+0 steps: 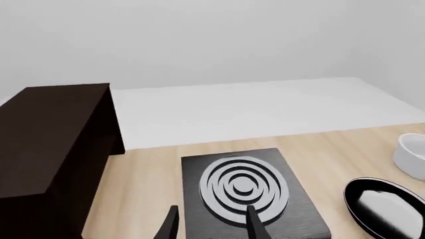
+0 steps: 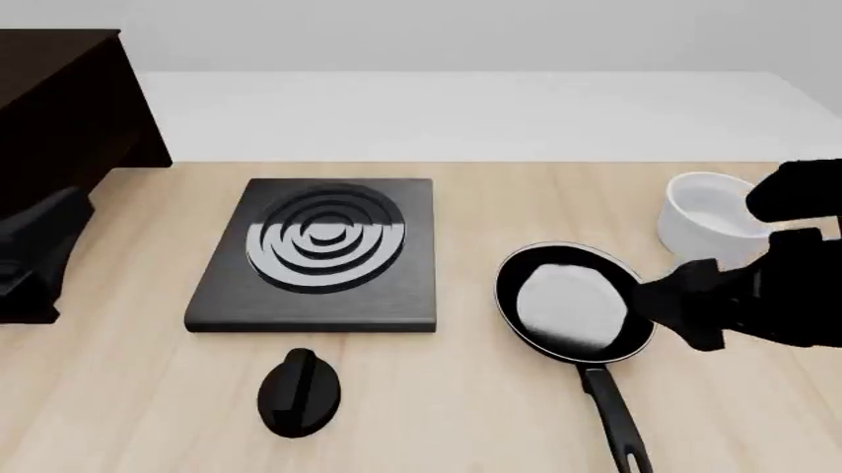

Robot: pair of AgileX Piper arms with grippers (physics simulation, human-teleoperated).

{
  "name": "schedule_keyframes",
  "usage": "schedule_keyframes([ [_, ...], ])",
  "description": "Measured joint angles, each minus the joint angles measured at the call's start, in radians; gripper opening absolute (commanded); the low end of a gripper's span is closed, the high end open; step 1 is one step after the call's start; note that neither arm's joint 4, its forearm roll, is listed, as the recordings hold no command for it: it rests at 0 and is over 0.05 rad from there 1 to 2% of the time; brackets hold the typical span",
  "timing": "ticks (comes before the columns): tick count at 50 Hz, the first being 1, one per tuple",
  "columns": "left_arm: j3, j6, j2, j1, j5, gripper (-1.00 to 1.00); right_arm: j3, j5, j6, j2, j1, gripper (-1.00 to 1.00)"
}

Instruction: Put the frying pan on the cabinet shelf.

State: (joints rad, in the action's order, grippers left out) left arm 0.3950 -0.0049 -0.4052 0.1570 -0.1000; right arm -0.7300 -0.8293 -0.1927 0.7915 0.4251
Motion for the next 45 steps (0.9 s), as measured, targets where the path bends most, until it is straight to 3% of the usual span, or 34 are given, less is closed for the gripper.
schedule_keyframes([
  [9,-0.002,-0.01,-0.004,-0.013,0.004,1.0,0.025,-0.006,-0.026,0.066,0.032,1.0],
  [23,-0.007,-0.017,0.001,-0.026,0.0,1.0,0.094,0.059,0.024,0.15,-0.008,1.0],
  [33,-0.008,-0.02,0.011,-0.023,-0.004,1.0,0.169,0.139,0.033,0.198,-0.015,1.0],
  [45,-0.021,-0.016,0.01,-0.017,0.007,1.0,0.255,0.244,0.004,0.254,0.018,1.0],
])
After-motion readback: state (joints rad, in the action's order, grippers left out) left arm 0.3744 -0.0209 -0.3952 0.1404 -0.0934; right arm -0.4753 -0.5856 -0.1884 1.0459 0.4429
